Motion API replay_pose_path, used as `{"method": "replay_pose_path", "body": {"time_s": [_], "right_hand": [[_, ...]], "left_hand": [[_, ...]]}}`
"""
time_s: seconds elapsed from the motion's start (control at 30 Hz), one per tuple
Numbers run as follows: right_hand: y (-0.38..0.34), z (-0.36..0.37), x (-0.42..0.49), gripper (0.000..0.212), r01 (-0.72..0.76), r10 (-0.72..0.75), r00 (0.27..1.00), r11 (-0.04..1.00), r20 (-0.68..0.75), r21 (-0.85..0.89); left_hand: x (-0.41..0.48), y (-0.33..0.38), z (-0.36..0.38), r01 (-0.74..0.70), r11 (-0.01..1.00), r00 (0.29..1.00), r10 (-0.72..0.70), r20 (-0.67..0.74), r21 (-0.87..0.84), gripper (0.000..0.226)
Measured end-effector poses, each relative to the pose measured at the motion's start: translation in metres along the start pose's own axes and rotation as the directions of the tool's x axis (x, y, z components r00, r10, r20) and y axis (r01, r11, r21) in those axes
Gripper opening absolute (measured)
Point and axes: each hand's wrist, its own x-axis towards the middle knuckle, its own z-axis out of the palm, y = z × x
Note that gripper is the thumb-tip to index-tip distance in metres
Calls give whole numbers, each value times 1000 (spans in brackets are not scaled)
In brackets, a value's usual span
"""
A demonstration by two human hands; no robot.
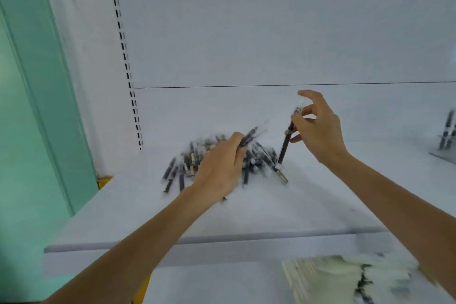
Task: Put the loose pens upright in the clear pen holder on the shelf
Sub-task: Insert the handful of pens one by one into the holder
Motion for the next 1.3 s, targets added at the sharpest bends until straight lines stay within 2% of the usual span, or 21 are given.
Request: {"method": "replay_pose_path", "body": {"time_s": [0.1,0.23,0.37,0.47,0.6,0.77,0.93,1.17,1.3], "right_hand": [[16,-65,-2,48,-41,38,998,998,-57,-52],[37,-168,-13,53,-98,80,990,983,-118,-156],[54,-280,-32,52,-158,95,968,951,-234,-267],[62,-358,-51,52,-182,73,948,923,-309,-339],[72,-432,-72,50,-246,97,916,902,-389,-354],[91,-476,-73,51,-267,111,897,908,-429,-323],[117,-493,-45,50,-252,109,902,919,-417,-304],[153,-501,26,51,-186,104,936,958,-336,-221],[181,-508,53,56,-136,68,942,972,-329,-190]], "left_hand": [[17,39,36,15,995,997,-8,70,-103,12],[33,115,96,44,995,993,-33,118,-94,21],[43,211,162,-61,968,971,115,210,-245,26],[45,278,203,-159,926,956,231,182,-342,23],[45,341,248,-152,897,956,240,168,-416,22],[67,381,277,-74,878,949,207,237,-472,25],[107,389,290,-34,863,937,202,283,-505,30],[165,387,309,-1,842,945,177,274,-539,33],[187,391,325,-50,888,958,172,228,-457,35]]}}
